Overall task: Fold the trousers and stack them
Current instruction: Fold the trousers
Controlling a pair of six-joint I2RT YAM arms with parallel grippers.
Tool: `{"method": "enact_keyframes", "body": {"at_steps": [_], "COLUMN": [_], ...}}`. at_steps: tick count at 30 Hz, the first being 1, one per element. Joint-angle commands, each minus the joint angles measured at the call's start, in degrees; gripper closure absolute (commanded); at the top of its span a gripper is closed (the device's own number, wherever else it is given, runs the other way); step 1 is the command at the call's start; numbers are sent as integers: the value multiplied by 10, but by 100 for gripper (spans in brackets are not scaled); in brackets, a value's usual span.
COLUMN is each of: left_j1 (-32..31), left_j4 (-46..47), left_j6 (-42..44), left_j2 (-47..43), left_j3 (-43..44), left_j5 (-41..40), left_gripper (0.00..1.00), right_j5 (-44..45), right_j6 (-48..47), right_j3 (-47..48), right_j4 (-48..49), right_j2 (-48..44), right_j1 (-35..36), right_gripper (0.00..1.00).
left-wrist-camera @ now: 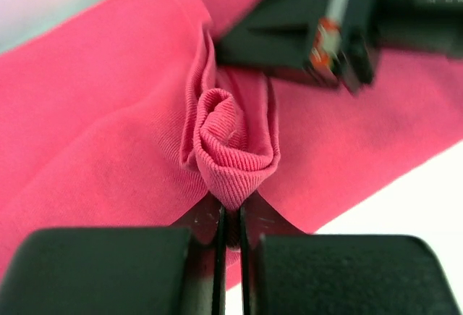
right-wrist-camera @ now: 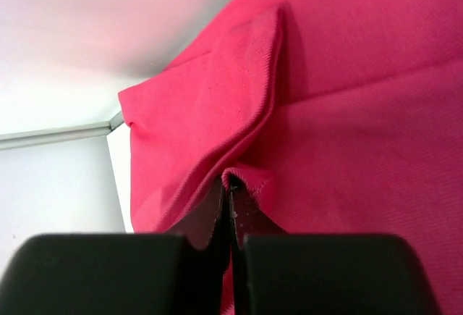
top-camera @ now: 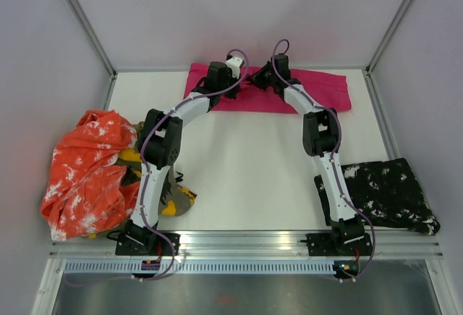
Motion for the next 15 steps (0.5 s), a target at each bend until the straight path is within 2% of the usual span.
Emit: {"method": "enact_keyframes", "body": {"at_steps": [1, 5, 6, 7, 11, 14, 15], "left_j1": [-7, -11, -13, -16, -37, -39, -39], "left_j4": [21, 20, 18, 14, 3, 3, -1], "left_j6": [21, 27, 23, 15, 11, -7, -17], "left_j2": [-55, -69, -71, -72, -74, -68, -64], "left_j3": [-29, -48, -51, -53, -63, -63, -55], "left_j5": [39, 43, 47, 53, 51, 41, 42], "left_gripper": [98, 95, 85, 80, 66, 48, 28], "right_j5": [26, 54, 54, 53, 30, 19, 16], "right_j6": [16, -19, -40, -52, -107, -158, -171], "right_j3": [55, 70, 76, 88, 70, 60, 60], "right_j4": [58, 122, 125, 126, 114, 89, 82], "right_j2": [12, 8, 15, 21, 25, 23, 21], "right_j1": [0, -2, -5, -8, -23, -33, -36], "right_gripper": [100, 100, 100, 100, 100, 96, 91]}}
